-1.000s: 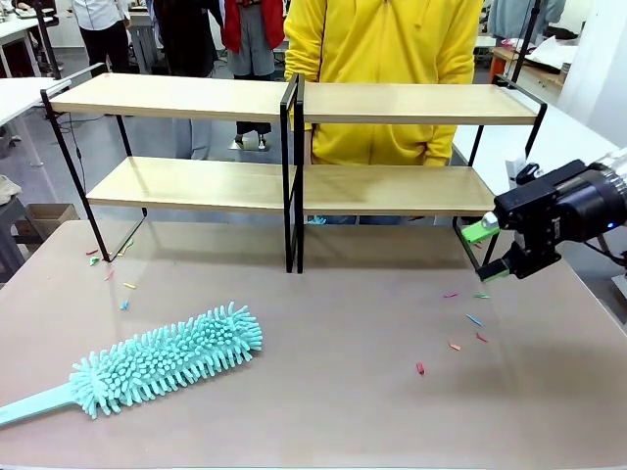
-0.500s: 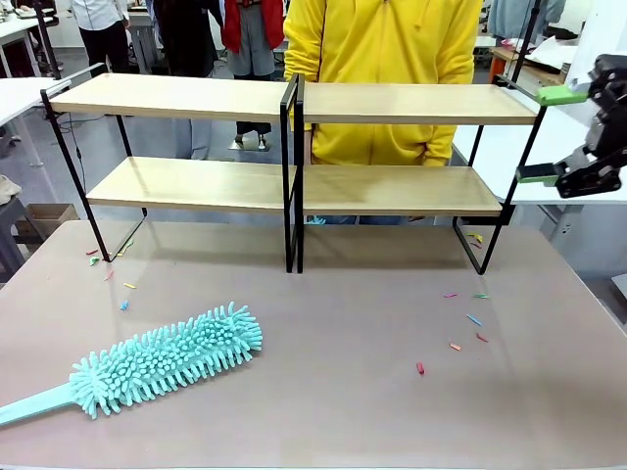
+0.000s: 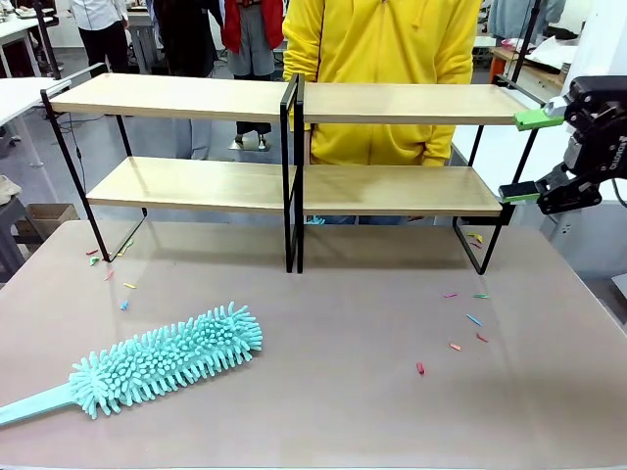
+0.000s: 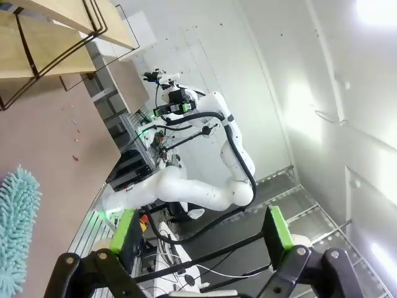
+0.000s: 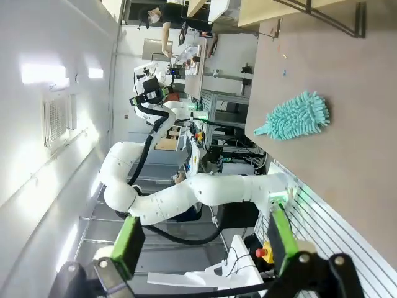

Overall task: Clean the shelves.
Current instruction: Place the Duster on the table.

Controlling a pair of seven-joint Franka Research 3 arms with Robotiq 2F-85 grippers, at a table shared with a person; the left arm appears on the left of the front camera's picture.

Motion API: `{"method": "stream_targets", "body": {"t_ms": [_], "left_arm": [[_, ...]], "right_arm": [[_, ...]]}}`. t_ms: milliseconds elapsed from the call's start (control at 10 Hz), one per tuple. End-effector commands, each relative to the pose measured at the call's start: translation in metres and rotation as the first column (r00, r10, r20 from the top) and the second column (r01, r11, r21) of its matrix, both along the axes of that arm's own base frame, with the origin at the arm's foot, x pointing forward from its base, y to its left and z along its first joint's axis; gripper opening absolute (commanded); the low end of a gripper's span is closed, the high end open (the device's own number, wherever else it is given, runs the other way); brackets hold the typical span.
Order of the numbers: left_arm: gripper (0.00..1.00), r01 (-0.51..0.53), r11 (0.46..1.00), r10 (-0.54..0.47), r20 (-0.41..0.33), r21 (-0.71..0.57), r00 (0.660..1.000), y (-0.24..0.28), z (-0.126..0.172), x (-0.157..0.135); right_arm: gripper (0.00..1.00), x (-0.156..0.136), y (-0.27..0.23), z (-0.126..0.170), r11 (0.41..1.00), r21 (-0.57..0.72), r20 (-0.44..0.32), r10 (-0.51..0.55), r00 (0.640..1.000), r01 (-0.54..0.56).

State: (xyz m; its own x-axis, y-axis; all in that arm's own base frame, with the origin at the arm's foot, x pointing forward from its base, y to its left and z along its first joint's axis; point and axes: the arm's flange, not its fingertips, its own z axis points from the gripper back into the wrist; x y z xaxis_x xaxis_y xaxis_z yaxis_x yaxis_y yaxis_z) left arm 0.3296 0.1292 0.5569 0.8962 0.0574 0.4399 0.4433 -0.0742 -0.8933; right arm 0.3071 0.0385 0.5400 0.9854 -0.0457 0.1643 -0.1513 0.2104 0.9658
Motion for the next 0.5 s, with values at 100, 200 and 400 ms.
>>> {"method": "stream_targets", "body": {"t_ms": [100,200,400], "left_arm": [[1.00,0.011,1.000,-0.011,0.019,0.003,1.000,0.0008,-0.0027,0.0001],[1.00,0.011,1.000,-0.011,0.019,0.003,1.000,0.0008,-0.0027,0.0001],[1.00,0.011,1.000,-0.011,0.019,0.003,1.000,0.0008,-0.0027,0.0001]], "right_arm": [[1.00,0.0019,-0.0031,0.0047,1.000,0.009,0.018,0.006,1.000,-0.006],[1.00,0.0019,-0.0031,0.0047,1.000,0.009,0.018,0.006,1.000,-0.006],[1.00,0.0019,-0.0031,0.0047,1.000,0.009,0.018,0.006,1.000,-0.006]]}}
